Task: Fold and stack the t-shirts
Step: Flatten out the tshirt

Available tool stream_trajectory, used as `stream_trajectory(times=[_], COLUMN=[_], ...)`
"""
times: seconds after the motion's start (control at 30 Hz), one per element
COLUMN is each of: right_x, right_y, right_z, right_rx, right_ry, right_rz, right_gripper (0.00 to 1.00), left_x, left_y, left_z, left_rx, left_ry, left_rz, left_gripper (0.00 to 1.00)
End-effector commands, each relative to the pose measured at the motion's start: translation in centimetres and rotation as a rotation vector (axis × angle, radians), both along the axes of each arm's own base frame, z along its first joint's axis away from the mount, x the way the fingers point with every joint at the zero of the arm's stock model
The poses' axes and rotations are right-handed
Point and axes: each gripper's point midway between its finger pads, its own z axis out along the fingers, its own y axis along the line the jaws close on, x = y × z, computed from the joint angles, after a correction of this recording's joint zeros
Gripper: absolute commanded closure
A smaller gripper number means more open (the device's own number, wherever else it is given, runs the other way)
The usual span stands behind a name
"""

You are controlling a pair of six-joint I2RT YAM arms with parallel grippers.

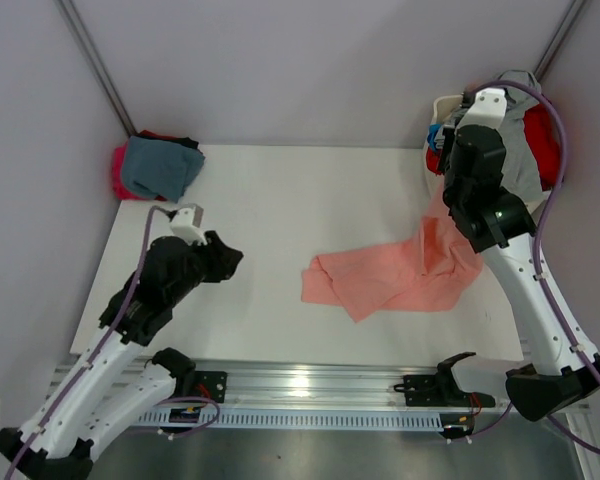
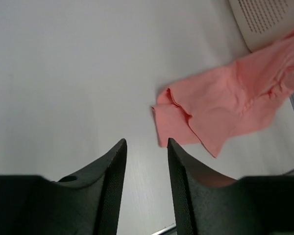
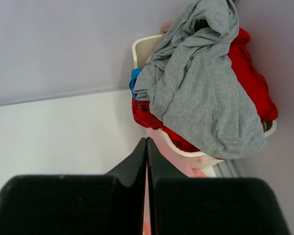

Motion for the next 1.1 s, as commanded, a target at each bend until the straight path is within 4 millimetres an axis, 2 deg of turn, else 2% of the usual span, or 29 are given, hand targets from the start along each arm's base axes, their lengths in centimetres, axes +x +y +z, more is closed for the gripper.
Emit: stream_trajectory(times=[0.0, 0.03, 0.07, 0.1, 0.13, 0.17, 0.2, 0.3, 0.33, 0.4, 0.43, 0.47, 0.5, 0.53, 0.57, 0.63, 0.67, 0.73, 0.77, 0.8, 0.83, 0.87, 0.9, 1.07], right_x=[-0.3, -0.3, -0.4, -0.4, -0.4, -0.4, -0.4, -0.6, -0.6, -0.7, -0.7, -0.8, -0.8, -0.8, -0.9, -1.0, -1.0, -1.0, -1.0, -1.1, -1.1, -1.2, -1.2, -1.4], right_y=[0.8, 1.0, 1.1, 1.5, 1.6, 1.6, 1.9, 2.1, 2.2, 2.1, 2.0, 1.9, 1.8, 1.7, 1.8, 1.9, 1.9, 1.8, 1.8, 1.7, 1.6, 1.6, 1.5, 1.3], right_z=[0.4, 0.2, 0.1, -0.3, -0.4, -0.5, -0.9, -1.6, -2.3, -2.9, -3.9, -4.4, -4.7, -5.1, -5.9, -6.4, -6.9, -7.1, -7.2, -7.1, -7.2, -7.2, -7.2, -7.3], right_rx=[0.02, 0.017, 0.015, 0.011, 0.008, 0.007, 0.003, -0.005, -0.012, -0.018, -0.028, -0.033, -0.036, -0.04, -0.043, -0.028, -0.033, -0.037, -0.044, -0.045, -0.049, -0.052, -0.057, -0.059], right_ry=[-0.019, -0.017, -0.015, -0.006, -0.004, -0.003, 0.007, 0.022, 0.036, 0.045, 0.063, 0.071, 0.077, 0.085, 0.099, 0.105, 0.114, 0.12, 0.125, 0.126, 0.128, 0.129, 0.132, 0.134], right_rz=[0.02, 0.019, 0.018, 0.025, 0.022, 0.024, 0.031, 0.036, 0.038, 0.032, 0.027, 0.021, 0.019, 0.016, 0.017, 0.015, 0.015, 0.015, 0.014, 0.01, 0.009, 0.011, 0.007, 0.004], right_gripper=[1.0, 1.0, 1.0, 1.0, 1.0, 1.0, 1.0, 1.0, 1.0, 1.0, 1.0, 1.0, 1.0, 1.0, 1.0, 1.0, 1.0, 1.0, 1.0, 1.0, 1.0, 1.0, 1.0, 1.0], left_x=[0.4, 0.5, -0.3, -0.1, -0.3, -0.9, -0.9, -1.6, -1.6, -2.2, -2.2, -2.8, -3.2, -3.3, -4.0, -4.4, -5.3, -5.8, -6.3, -6.7, -6.9, -7.1, -7.3, -7.2], left_y=[-7.4, -8.3, -10.3, -11.5, -12.6, -14.4, -15.5, -18.2, -18.9, -20.1, -21.0, -21.8, -22.3, -23.4, -24.2, -26.2, -27.0, -28.8, -30.1, -30.6, -30.9, -31.6, -31.8, -32.4], left_z=[0.7, -0.2, -0.6, -2.3, -3.1, -3.0, -4.7, -6.0, -7.6, -8.9, -8.9, -10.5, -11.1, -10.8, -12.4, -11.9, -13.5, -13.4, -12.6, -13.8, -14.2, -13.8, -14.5, -15.6], left_rx=[-0.094, -0.068, -0.052, -0.018, -0.012, -0.043, -0.036, -0.099, -0.085, -0.077, -0.093, -0.077, -0.074, -0.089, -0.076, -0.104, -0.081, -0.095, -0.113, -0.101, -0.098, -0.106, -0.095, -0.068], left_ry=[-0.039, -0.023, -0.026, 0.011, 0.028, 0.031, 0.079, 0.134, 0.179, 0.221, 0.219, 0.261, 0.279, 0.28, 0.327, 0.327, 0.366, 0.378, 0.375, 0.404, 0.415, 0.407, 0.421, 0.432], left_rz=[-0.269, -0.286, -0.346, -0.362, -0.391, -0.441, -0.461, -0.538, -0.545, -0.576, -0.599, -0.623, -0.641, -0.668, -0.691, -0.738, -0.764, -0.805, -0.843, -0.853, -0.862, -0.879, -0.879, -0.885], left_gripper=[0.57, 0.55, 0.55, 0.55, 0.52, 0.51, 0.51, 0.5, 0.5, 0.5, 0.5, 0.5, 0.5, 0.5, 0.51, 0.51, 0.51, 0.51, 0.51, 0.51, 0.51, 0.51, 0.51, 0.51])
